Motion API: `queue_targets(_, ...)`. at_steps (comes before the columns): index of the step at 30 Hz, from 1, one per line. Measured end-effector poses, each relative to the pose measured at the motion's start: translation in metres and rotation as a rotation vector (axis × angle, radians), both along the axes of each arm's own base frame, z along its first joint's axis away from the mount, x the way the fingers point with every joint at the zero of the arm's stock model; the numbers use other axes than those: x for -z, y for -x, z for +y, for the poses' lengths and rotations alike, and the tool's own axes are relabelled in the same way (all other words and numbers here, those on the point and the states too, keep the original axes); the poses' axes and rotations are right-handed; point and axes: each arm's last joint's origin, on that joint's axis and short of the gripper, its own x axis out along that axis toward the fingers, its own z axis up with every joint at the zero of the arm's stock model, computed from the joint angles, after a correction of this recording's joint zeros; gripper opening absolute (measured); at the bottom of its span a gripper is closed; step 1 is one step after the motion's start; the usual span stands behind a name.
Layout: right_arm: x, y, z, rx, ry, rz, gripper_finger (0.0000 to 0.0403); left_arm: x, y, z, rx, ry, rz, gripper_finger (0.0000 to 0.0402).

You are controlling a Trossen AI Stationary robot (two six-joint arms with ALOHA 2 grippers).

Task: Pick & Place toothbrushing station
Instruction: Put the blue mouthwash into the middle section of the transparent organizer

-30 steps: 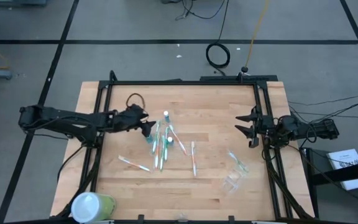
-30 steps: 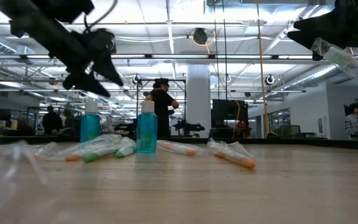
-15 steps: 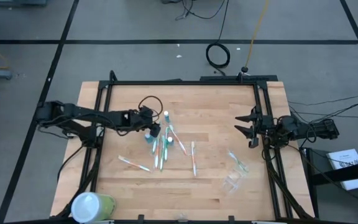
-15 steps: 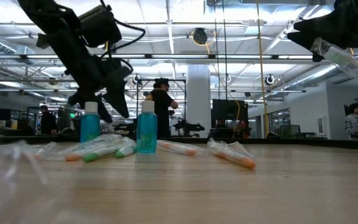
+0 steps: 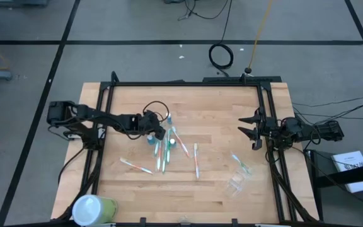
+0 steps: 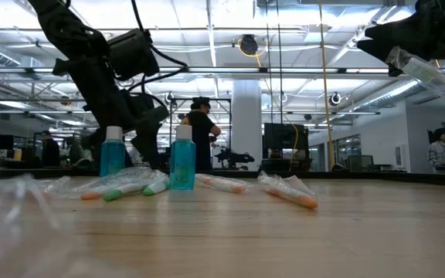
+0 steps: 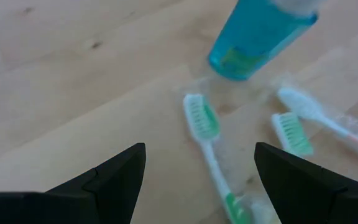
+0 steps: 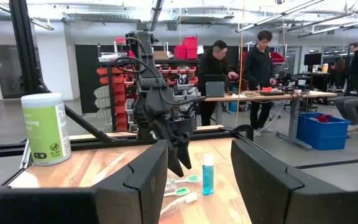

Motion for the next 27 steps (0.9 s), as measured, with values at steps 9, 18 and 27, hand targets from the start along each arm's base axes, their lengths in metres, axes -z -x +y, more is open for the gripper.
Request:
queue_targets(9, 0.0, 0.0, 0.0, 0.001, 0.0, 0.0, 0.0169, 0.005, -0.003, -0.003, 0.02, 0.023, 0.004, 0.031)
queue_targets(18, 0.0, 0.0, 0.0, 0.001, 0.0, 0.001, 0.0169, 0.008, 0.003, 0.002, 0.081, 0.008, 0.094, 0.031)
queue_targets(27, 0.0, 0.0, 0.0, 0.002, 0.0, 0.001, 0.0169, 0.01, 0.006, 0.005, 0.157, -0.028, 0.148, 0.031)
